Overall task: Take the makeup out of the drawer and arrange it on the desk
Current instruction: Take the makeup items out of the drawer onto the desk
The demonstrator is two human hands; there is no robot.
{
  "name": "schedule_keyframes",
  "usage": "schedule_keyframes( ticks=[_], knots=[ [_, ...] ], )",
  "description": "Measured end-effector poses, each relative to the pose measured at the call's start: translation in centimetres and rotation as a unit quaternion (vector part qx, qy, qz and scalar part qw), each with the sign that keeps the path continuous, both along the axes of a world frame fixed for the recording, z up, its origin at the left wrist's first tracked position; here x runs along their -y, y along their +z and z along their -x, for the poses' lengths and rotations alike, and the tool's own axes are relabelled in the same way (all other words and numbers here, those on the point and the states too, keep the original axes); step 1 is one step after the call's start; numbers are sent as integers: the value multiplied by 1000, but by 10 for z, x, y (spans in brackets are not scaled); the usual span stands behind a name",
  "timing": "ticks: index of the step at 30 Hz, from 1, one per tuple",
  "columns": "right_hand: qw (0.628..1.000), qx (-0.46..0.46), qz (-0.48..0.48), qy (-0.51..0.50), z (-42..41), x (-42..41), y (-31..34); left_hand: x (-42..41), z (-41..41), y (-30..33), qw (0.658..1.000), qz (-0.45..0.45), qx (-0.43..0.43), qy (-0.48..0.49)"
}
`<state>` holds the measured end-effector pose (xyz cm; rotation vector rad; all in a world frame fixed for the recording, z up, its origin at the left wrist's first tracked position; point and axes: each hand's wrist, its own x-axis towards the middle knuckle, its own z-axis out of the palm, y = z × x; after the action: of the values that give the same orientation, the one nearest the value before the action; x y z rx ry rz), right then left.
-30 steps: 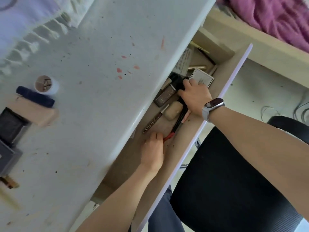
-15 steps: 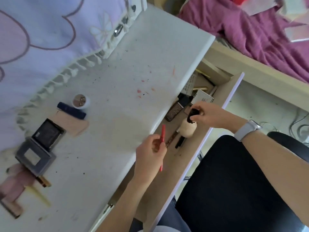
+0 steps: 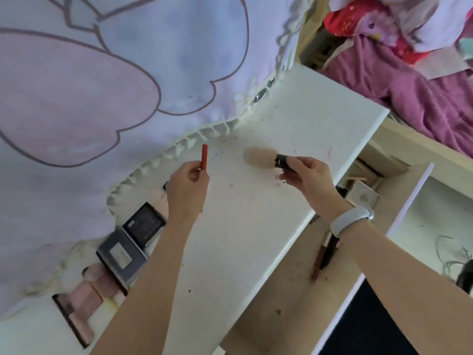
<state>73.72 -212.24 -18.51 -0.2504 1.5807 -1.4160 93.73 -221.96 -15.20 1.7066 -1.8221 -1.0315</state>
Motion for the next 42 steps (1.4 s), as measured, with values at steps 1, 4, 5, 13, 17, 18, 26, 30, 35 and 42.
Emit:
schedule_keyframes(
  ticks=[1, 4, 5, 13, 17, 18, 26, 30, 35, 42],
  knots=[
    [1000, -1, -8, -7, -9, 10, -4, 10, -2, 1, 998, 23, 38, -38],
    [999, -30, -24, -13, -29, 33, -14, 28, -8, -1, 989, 28, 96, -105],
    [998, -58, -34, -7, -34, 38, -17, 30, -9, -2, 991, 6, 90, -99],
    [908, -366, -110, 169, -50, 43, -29, 15, 19, -23, 999, -17, 42, -27],
    [869, -441, -112, 194, -54, 40, -32, 17, 26, -33, 973, 63, 209, -76],
    [867, -444, -110, 198, -55, 39, -32, 18, 25, -35, 965, 74, 238, -82],
    [838, -480, -86, 245, -62, 31, -31, -10, -10, -44, 905, 219, 286, -228],
    [829, -490, -83, 256, -65, 28, -31, -33, -25, -55, 873, 252, 320, -267],
    [816, -503, -76, 274, -74, 26, -35, -43, -27, -60, 873, 232, 343, -260],
    [815, -492, -66, 298, -65, 15, -30, -58, -23, -60, 885, 188, 344, -249]
  ],
)
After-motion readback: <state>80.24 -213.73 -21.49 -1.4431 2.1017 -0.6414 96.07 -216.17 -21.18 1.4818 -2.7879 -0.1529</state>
